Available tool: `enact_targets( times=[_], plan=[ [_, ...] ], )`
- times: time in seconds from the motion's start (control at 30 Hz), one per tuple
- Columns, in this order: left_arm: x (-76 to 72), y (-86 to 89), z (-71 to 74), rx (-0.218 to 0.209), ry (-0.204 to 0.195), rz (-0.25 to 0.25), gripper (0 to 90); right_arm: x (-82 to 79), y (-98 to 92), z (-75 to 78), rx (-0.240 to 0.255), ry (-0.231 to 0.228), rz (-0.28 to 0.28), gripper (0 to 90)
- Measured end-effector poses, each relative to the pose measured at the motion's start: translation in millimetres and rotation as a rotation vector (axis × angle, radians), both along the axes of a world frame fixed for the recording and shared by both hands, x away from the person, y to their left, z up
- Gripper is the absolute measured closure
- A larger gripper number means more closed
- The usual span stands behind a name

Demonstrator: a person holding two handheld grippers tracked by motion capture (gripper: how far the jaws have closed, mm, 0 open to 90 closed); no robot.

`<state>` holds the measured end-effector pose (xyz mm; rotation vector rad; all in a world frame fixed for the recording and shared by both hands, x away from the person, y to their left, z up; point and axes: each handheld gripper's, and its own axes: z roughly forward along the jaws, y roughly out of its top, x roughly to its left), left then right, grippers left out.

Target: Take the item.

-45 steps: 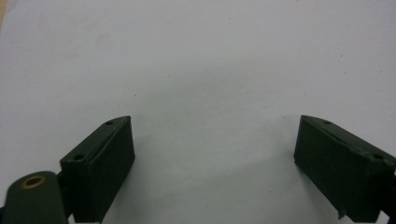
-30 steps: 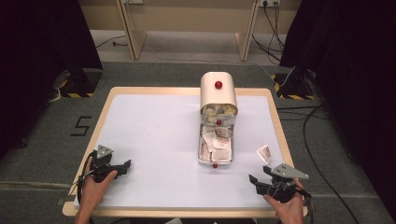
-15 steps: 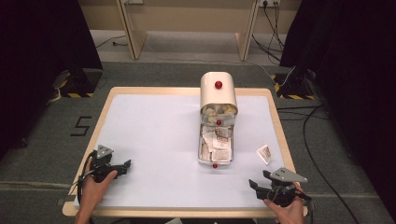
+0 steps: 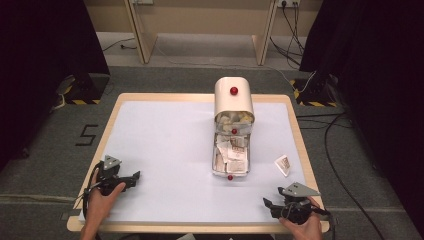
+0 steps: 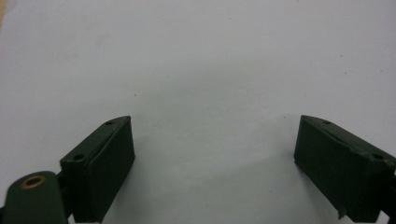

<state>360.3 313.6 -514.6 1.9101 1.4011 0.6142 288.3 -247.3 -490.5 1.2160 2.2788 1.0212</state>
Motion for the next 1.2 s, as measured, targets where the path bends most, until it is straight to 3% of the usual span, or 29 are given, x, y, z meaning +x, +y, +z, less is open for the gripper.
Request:
enact_targets(
  times=[0.2, 1.2],
  plan=[
    [0.0, 0.0, 0.0, 0.000, 0.000, 0.000, 11.4, 0.4, 5.4, -6.8, -0.064, 0.028, 0.028, 29.2],
    [0.0, 0.0, 0.0, 0.000, 0.000, 0.000, 11.4, 1.1, 1.9, -9.4, -0.047, 0.018, 0.058, 27.0]
  ],
)
